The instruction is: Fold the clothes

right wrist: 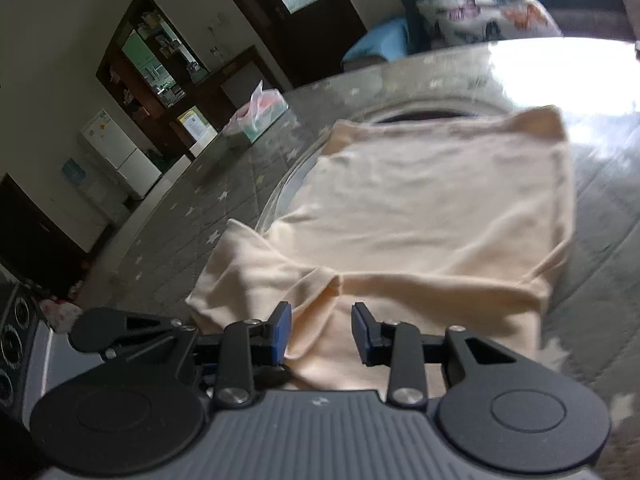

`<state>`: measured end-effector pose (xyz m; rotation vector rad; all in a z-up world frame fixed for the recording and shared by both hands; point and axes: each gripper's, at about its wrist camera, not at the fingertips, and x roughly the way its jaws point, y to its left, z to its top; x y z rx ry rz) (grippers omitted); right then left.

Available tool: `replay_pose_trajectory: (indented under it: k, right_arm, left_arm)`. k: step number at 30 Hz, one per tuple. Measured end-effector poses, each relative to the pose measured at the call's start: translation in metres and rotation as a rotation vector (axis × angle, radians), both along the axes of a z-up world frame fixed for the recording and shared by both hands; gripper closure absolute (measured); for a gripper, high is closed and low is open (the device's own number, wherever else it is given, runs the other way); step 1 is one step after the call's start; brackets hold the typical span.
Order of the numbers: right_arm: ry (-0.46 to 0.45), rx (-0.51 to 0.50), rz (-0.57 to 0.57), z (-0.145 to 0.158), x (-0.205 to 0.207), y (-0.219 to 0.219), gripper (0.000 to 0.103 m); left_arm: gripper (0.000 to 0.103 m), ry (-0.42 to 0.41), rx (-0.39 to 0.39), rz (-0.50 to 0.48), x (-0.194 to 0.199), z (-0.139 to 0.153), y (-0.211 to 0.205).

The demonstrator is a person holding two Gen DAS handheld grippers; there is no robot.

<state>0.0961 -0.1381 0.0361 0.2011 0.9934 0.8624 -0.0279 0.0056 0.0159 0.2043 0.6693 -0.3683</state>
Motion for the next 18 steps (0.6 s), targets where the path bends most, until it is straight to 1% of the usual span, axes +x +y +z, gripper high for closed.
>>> replay_pose_trajectory:
  k: [2,4,5,8,10,11,13,14,15,16,17,18]
  right_arm:
    - [0.04,0.01,-0.007,-0.006,0.004,0.005,0.069]
    - [0.054,0.005,-0.017,-0.011,0.006,0.01,0.069]
    - [0.058,0.002,-0.019,-0.012,0.006,0.012,0.069]
    - [0.058,-0.01,-0.017,-0.016,0.005,0.019,0.07]
    - [0.046,-0.024,-0.016,-0.016,0.002,0.023,0.071]
    - [0.042,-0.03,-0.016,-0.016,0.001,0.024,0.071]
    - [0.043,-0.041,-0.016,-0.014,-0.001,0.025,0.077]
    - [0.042,-0.048,-0.014,-0.014,-0.001,0.026,0.081]
    - [0.038,-0.057,-0.013,-0.014,-0.002,0.027,0.087]
    - [0.034,-0.065,-0.012,-0.014,-0.003,0.028,0.09]
    - [0.032,-0.069,-0.014,-0.013,-0.003,0.028,0.097]
    - [0.034,-0.065,-0.021,-0.012,-0.003,0.027,0.098]
  left_arm:
    - [0.09,-0.01,0.003,-0.002,-0.005,0.003,0.004]
    - [0.076,-0.023,0.004,0.011,-0.01,0.005,0.011]
    - [0.074,-0.029,0.006,0.022,-0.012,0.006,0.015]
    - [0.074,-0.041,0.012,0.075,-0.017,0.009,0.032]
    - [0.067,-0.047,0.017,0.127,-0.02,0.011,0.046]
    - [0.066,-0.05,0.02,0.153,-0.022,0.011,0.053]
    - [0.06,-0.049,0.027,0.207,-0.024,0.01,0.066]
    - [0.059,-0.049,0.037,0.237,-0.024,0.009,0.072]
    - [0.056,-0.045,0.044,0.266,-0.025,0.007,0.078]
    - [0.051,-0.04,0.05,0.296,-0.025,0.005,0.083]
    - [0.049,-0.032,0.05,0.319,-0.025,0.003,0.087]
    - [0.047,-0.023,0.048,0.338,-0.025,0.001,0.091]
